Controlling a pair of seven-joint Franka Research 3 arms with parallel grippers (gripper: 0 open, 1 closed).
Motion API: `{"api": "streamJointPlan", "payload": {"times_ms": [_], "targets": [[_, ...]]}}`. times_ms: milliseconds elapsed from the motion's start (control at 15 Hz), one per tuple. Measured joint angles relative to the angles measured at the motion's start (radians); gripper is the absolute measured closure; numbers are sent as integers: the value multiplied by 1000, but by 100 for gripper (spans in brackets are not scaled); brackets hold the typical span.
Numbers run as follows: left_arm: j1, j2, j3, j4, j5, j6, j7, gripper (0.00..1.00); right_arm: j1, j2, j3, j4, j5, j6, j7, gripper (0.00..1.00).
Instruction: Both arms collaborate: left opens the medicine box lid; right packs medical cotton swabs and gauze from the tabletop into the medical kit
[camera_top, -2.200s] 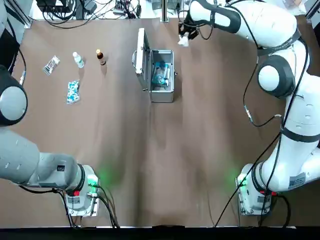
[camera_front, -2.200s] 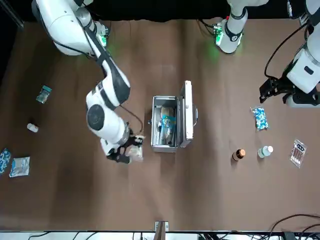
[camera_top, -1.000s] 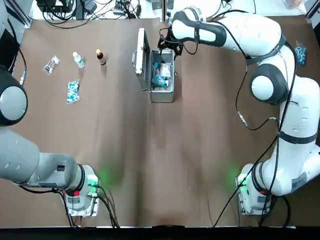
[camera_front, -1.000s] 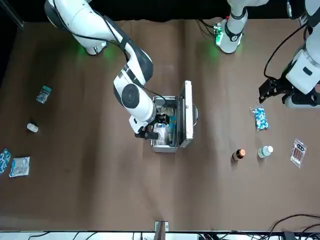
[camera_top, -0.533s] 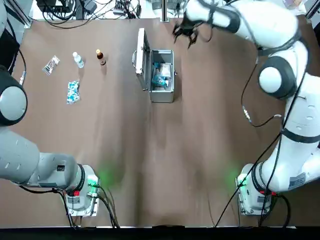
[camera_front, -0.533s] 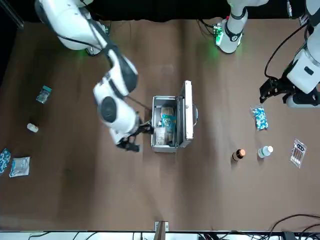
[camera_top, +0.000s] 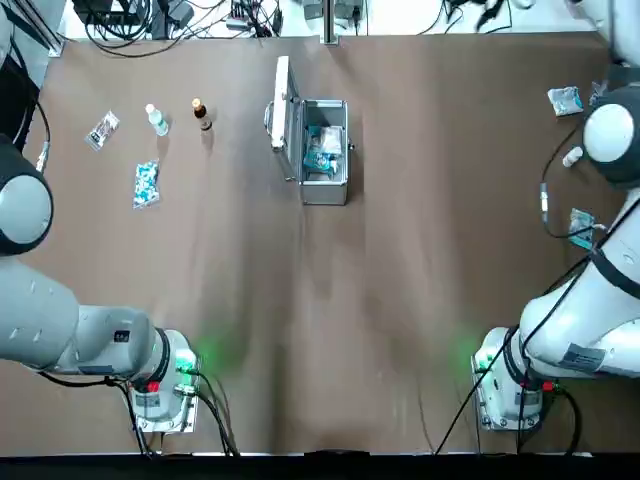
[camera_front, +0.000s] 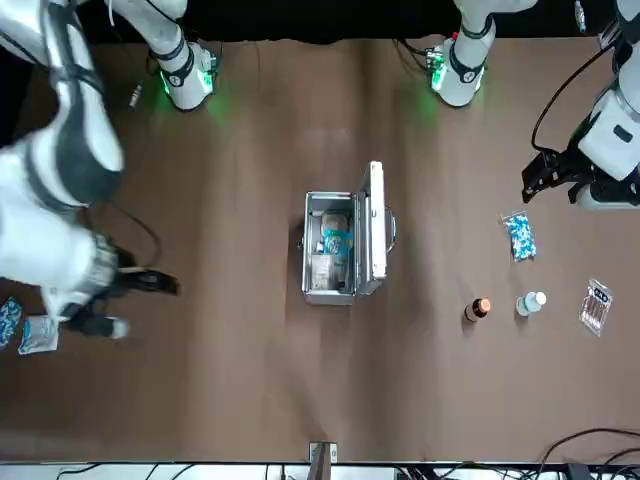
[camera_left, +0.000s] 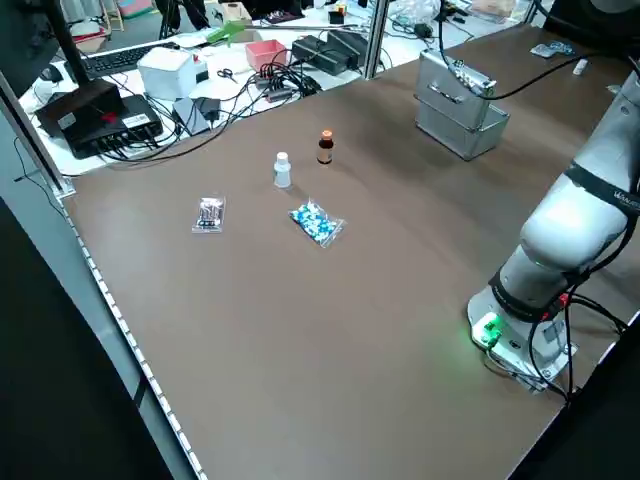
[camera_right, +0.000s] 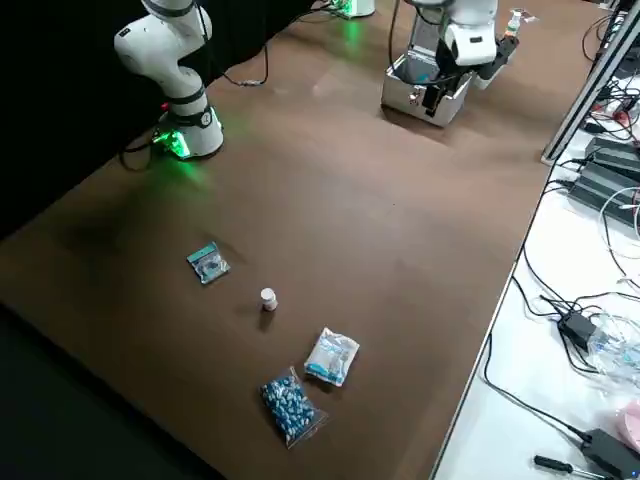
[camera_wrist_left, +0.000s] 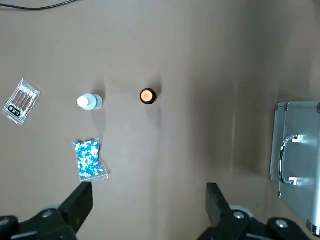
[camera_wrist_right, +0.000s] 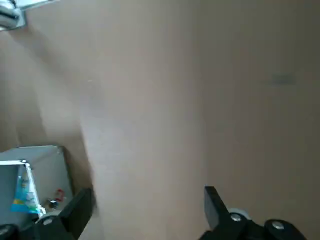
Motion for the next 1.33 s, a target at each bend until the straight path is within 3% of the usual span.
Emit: {"api": "streamJointPlan", "payload": {"times_ms": [67, 467, 600, 800, 1133, 1333], "targets": [[0, 0, 0, 0, 0, 0, 0, 0, -50, -44, 1, 0, 0, -31, -37, 1], [0, 0, 2, 0, 0, -1, 0, 0, -136, -126, 1, 0, 0, -164, -125, 1], [0, 0, 2, -1, 0, -1, 0, 0, -144, -159, -24, 2, 0, -212, -177, 1], [0, 0, 2, -1, 0, -1, 0, 0, -68, -223, -137, 14, 1, -243, -198, 1], [0, 0, 2, -1, 0, -8, 5, 0, 139, -306, -350, 17, 1, -267, -200, 1], [0, 0, 4, -1, 0, -10, 5, 0, 220, -325, -433, -4, 5, -271, -200, 1]]}}
